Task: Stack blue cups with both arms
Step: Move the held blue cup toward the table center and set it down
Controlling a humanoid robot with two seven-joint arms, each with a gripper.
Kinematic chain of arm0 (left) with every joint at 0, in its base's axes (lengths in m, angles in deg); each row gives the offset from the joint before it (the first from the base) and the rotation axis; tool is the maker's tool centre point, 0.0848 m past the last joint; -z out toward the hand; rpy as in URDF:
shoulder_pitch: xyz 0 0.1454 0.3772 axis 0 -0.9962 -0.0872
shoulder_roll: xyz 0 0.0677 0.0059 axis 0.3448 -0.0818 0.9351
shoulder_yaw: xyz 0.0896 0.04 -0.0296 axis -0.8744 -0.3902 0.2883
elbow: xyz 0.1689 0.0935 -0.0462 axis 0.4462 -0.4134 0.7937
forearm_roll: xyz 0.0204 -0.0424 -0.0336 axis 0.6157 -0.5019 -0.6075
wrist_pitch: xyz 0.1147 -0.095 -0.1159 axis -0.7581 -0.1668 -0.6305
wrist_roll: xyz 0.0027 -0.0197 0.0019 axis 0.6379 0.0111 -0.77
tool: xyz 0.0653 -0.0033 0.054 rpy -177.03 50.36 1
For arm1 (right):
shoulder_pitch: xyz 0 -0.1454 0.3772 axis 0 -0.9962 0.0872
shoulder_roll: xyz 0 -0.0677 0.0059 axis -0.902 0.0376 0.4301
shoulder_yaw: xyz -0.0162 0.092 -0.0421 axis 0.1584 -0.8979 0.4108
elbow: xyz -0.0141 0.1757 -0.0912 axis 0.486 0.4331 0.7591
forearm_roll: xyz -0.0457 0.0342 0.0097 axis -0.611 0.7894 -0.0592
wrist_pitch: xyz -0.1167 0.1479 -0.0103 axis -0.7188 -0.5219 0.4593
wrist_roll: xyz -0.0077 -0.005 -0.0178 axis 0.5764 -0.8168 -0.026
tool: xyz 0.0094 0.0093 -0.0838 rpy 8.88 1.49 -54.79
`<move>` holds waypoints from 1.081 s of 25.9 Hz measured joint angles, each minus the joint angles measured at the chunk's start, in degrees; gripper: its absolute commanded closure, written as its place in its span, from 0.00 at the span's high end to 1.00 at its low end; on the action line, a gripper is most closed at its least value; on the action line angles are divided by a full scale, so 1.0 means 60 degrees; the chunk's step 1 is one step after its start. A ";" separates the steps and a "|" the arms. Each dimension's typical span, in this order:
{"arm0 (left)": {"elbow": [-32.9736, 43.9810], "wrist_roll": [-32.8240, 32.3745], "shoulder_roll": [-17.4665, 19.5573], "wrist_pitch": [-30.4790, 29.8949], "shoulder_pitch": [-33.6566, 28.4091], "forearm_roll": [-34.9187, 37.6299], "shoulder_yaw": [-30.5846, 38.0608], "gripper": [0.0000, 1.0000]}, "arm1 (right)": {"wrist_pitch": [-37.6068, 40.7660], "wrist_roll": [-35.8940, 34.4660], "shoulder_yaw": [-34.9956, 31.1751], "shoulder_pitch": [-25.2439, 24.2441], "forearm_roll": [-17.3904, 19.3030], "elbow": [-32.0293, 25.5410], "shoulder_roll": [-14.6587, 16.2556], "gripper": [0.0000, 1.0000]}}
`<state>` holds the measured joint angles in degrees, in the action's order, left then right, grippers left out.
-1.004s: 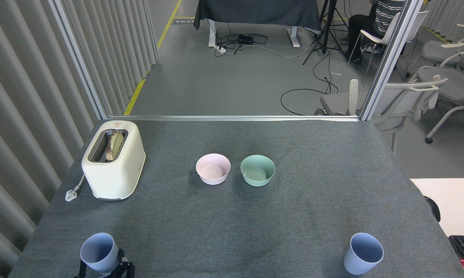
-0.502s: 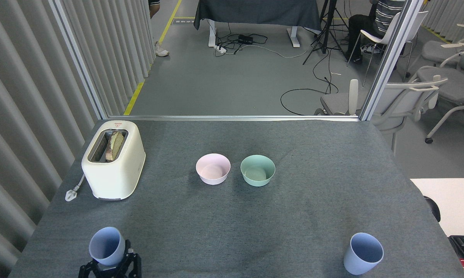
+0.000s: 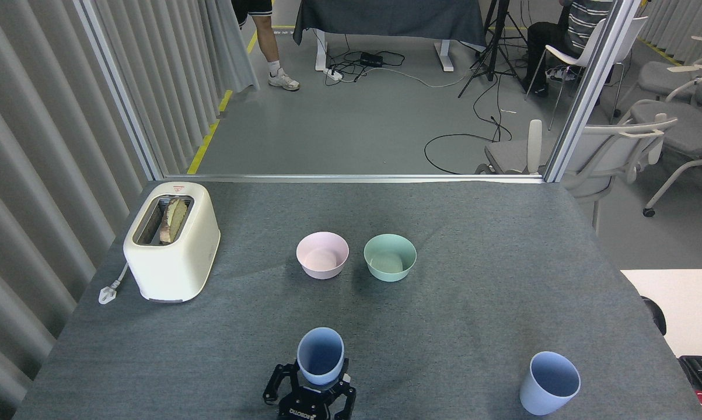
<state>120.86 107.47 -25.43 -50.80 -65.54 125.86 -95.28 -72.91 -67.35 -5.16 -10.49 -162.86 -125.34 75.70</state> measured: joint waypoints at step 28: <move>-0.1236 -0.0025 -0.0303 0.0057 0.0274 -0.0216 -0.0511 1.00 | -0.0017 -0.0029 0.0000 -0.0040 0.0015 0.0195 -0.0018 1.00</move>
<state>113.44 107.32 -27.24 -50.46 -63.90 124.56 -98.35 -73.01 -67.52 -5.16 -10.74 -162.77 -124.17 75.59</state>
